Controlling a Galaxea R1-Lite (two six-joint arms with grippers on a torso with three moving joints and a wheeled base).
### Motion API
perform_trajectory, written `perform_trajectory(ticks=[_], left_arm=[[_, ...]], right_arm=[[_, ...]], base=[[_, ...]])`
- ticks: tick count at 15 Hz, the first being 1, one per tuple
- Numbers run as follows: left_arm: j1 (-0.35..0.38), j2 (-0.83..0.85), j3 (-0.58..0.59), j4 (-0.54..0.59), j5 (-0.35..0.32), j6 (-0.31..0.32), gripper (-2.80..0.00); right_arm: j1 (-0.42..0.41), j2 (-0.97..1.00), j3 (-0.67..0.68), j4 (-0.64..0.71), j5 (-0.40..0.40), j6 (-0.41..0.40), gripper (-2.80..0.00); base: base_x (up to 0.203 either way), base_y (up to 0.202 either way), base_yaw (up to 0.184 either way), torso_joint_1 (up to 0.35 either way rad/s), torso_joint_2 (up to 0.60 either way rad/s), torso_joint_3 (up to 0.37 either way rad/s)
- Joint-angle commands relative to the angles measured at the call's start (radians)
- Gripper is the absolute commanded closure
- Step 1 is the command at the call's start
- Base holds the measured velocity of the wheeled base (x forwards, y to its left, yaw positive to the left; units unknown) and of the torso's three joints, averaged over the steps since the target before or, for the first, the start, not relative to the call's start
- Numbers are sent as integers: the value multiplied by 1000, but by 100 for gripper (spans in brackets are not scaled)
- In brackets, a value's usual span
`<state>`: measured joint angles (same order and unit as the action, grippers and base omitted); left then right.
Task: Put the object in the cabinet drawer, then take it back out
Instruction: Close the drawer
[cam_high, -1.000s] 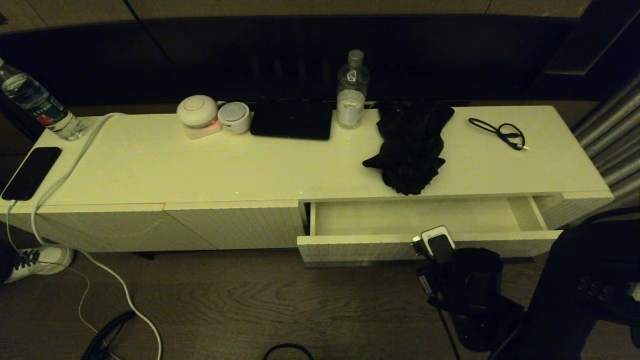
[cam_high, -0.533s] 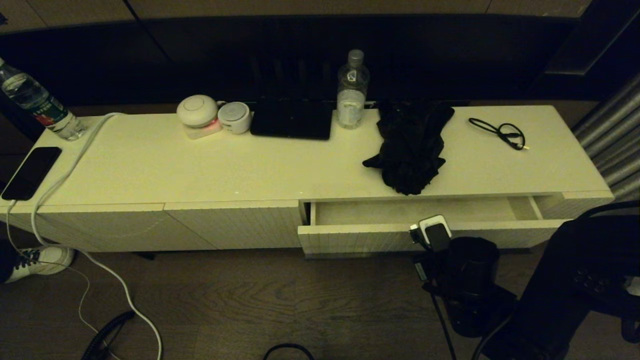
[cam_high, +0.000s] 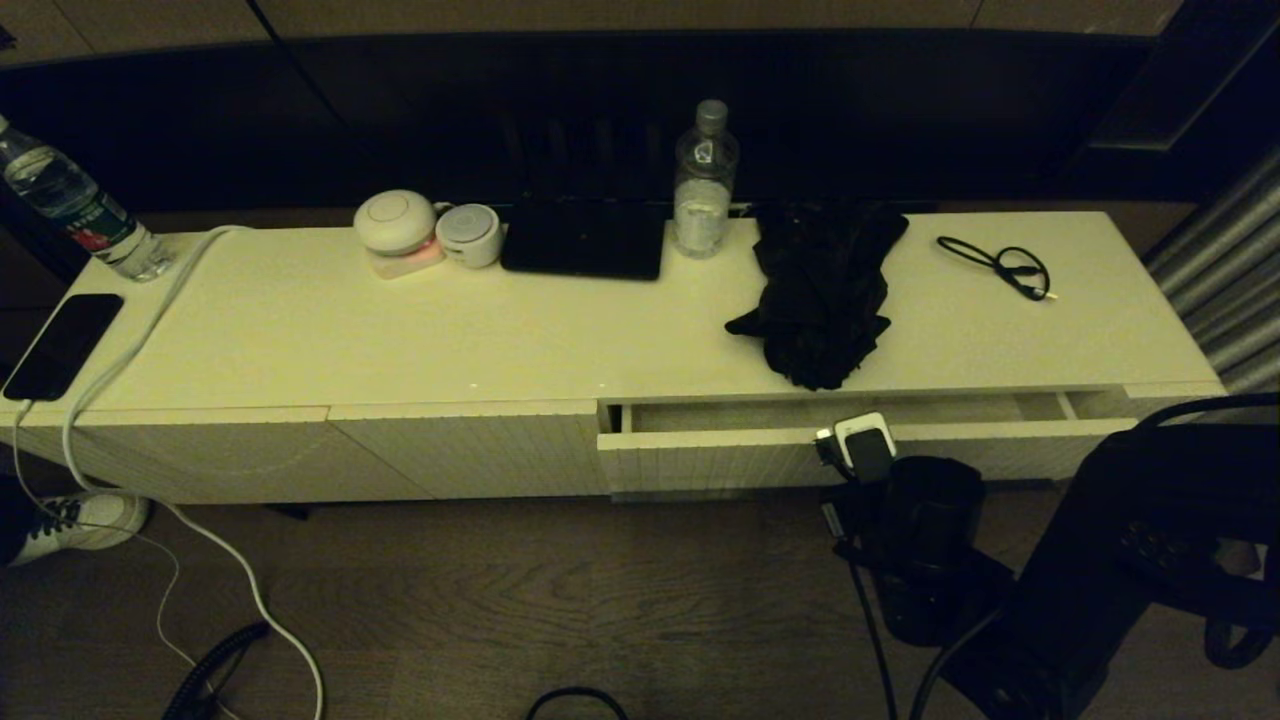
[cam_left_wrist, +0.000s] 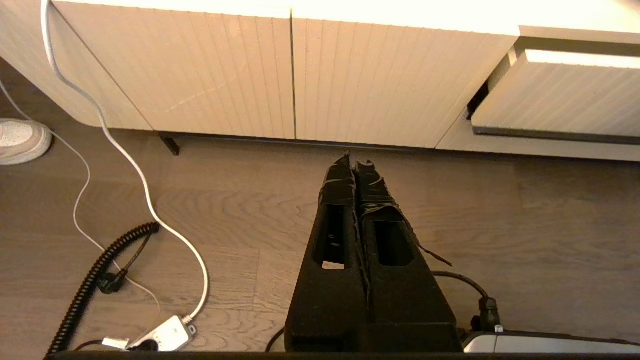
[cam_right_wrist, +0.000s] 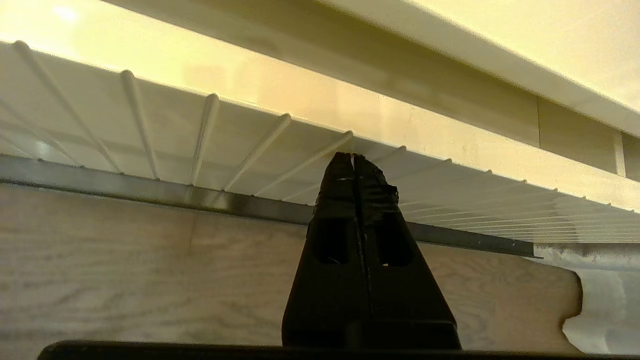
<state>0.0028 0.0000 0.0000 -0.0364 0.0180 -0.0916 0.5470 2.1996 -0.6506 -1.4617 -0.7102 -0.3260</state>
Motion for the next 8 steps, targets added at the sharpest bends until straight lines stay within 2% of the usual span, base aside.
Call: perform_trajectory(ticks=[1, 8], left_arm=[[0, -2, 0, 0, 0, 0, 0], [0, -2, 0, 0, 0, 0, 0]], right_arm=[[1, 17, -34, -6, -4, -2, 0], [1, 71, -87, -19, -3, 1, 0]], base=[[0, 0, 0, 0, 0, 0], [0, 0, 0, 0, 0, 0]])
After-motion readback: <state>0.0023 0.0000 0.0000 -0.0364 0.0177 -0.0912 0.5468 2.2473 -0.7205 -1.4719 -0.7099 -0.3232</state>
